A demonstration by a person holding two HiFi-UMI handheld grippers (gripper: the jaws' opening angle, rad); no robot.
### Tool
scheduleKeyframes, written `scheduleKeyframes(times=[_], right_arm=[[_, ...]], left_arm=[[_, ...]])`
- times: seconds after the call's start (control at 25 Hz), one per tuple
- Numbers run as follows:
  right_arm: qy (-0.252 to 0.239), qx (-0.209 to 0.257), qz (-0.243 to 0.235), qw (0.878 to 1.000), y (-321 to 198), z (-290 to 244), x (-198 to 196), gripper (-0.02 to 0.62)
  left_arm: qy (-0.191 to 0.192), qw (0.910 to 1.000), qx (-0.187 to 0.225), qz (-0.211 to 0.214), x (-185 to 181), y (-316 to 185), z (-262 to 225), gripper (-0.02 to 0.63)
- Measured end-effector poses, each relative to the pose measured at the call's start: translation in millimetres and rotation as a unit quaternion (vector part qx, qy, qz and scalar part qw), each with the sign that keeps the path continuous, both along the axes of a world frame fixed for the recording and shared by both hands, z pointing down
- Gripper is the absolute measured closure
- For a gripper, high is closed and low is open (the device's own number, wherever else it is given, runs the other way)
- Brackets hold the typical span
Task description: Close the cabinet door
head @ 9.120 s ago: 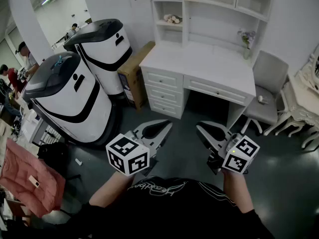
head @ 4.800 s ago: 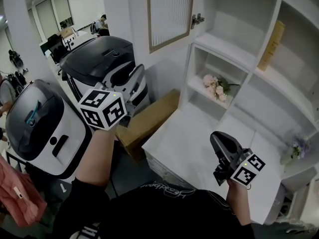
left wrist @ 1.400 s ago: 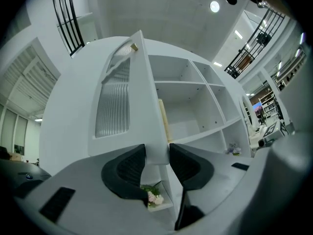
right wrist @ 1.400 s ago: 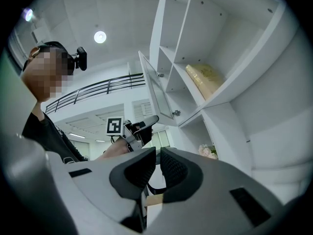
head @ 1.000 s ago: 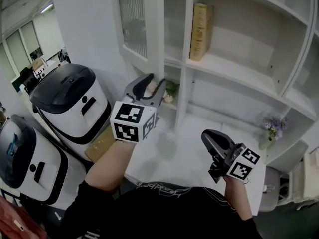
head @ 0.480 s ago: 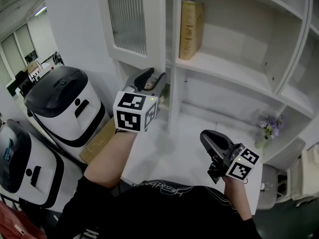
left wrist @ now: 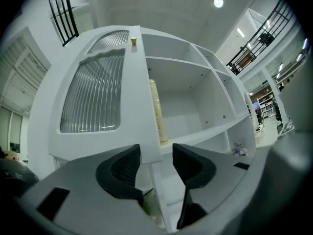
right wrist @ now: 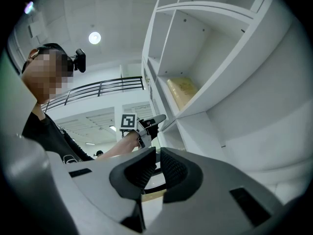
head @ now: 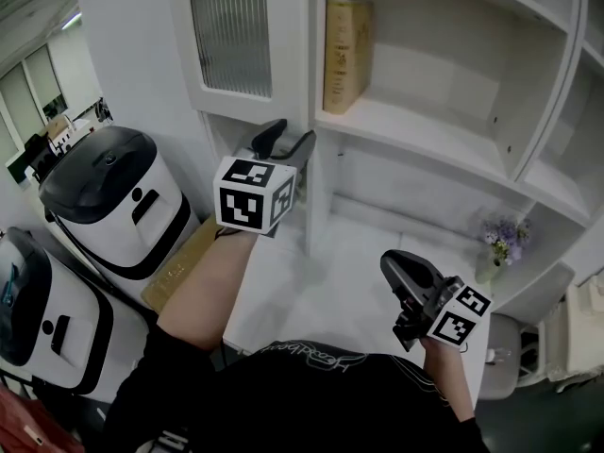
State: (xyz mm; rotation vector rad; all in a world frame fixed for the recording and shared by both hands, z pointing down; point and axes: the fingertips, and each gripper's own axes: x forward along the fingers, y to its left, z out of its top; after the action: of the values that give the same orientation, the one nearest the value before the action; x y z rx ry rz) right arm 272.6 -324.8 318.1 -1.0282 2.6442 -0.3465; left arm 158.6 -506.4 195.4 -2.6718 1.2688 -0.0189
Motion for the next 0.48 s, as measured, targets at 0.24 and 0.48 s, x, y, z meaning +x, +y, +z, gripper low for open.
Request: scheduleKeyframes(times=[0.24, 0.48], right_arm=[[0.001, -0.006, 0.0, 1.0, -2, 5, 14, 0.54], [0.009, -0.018, 0.004, 1.0, -1, 12, 33, 0.54]], left_arm=[[-0.006, 1.0, -0.005, 0.0, 11, -15, 0, 0.393], [0.008, 0.9999, -0.008, -0.004, 19, -26, 1, 0.387]])
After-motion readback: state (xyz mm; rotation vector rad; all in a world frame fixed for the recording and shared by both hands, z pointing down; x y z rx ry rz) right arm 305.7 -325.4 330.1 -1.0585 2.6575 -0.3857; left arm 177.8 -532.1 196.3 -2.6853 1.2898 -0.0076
